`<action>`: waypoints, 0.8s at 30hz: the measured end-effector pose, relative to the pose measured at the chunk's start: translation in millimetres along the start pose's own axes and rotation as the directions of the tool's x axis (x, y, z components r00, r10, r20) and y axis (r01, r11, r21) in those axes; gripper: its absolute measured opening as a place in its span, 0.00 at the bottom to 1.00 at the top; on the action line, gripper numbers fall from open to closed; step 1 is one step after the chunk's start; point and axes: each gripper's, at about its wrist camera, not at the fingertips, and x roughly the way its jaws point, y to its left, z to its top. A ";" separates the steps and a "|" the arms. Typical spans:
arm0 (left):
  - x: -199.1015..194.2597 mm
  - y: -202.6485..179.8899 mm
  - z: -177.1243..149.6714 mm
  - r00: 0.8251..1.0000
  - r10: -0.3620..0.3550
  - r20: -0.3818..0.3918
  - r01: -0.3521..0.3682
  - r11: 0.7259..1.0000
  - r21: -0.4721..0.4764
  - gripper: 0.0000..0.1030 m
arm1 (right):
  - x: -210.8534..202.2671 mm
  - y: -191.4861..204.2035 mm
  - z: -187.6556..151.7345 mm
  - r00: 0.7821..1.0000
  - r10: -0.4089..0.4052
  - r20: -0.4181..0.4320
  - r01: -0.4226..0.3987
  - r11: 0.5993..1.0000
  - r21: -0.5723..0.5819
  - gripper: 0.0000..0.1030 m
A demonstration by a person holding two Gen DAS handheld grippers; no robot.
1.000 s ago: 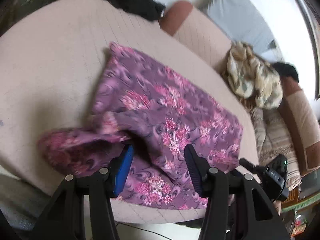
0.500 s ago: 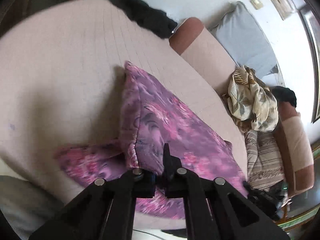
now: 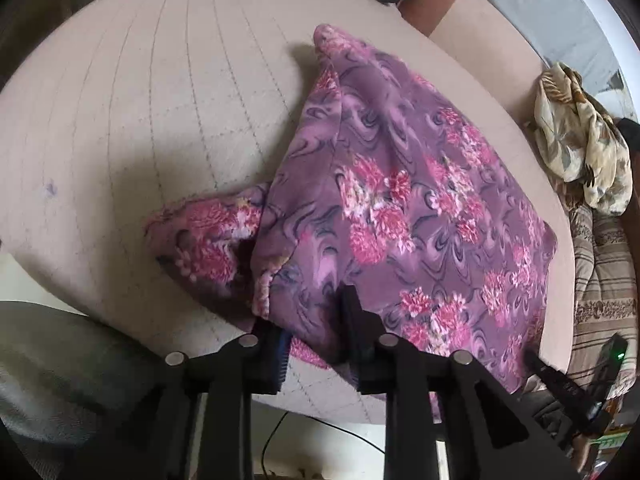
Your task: Fold small clothes
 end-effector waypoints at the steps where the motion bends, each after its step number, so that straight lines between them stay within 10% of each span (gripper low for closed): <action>1: -8.7 -3.9 -2.3 0.999 0.007 0.035 -0.008 1.000 0.021 0.25 | -5.4 0.5 0.2 1.000 0.010 0.018 -0.010 1.000 0.000 0.24; 5: -54.2 -20.3 -19.9 0.977 0.030 0.211 -0.048 0.996 0.080 0.75 | -46.8 -3.5 1.4 0.980 0.093 0.176 -0.097 0.995 0.017 0.68; 14: -92.1 -47.6 79.9 0.954 0.024 0.298 -0.070 0.987 0.144 0.88 | -112.5 2.0 93.2 0.922 0.183 0.341 -0.177 0.983 -0.049 0.84; 20: -11.5 -48.1 179.9 0.985 0.080 0.153 -0.100 0.987 0.124 0.88 | -54.6 6.9 196.3 0.956 0.189 0.224 -0.183 0.982 -0.050 0.84; 24: 60.0 -10.9 183.7 0.997 0.079 0.011 -0.079 0.997 -0.020 0.75 | 23.5 -26.4 203.5 0.971 0.202 0.129 -0.211 0.976 0.055 0.81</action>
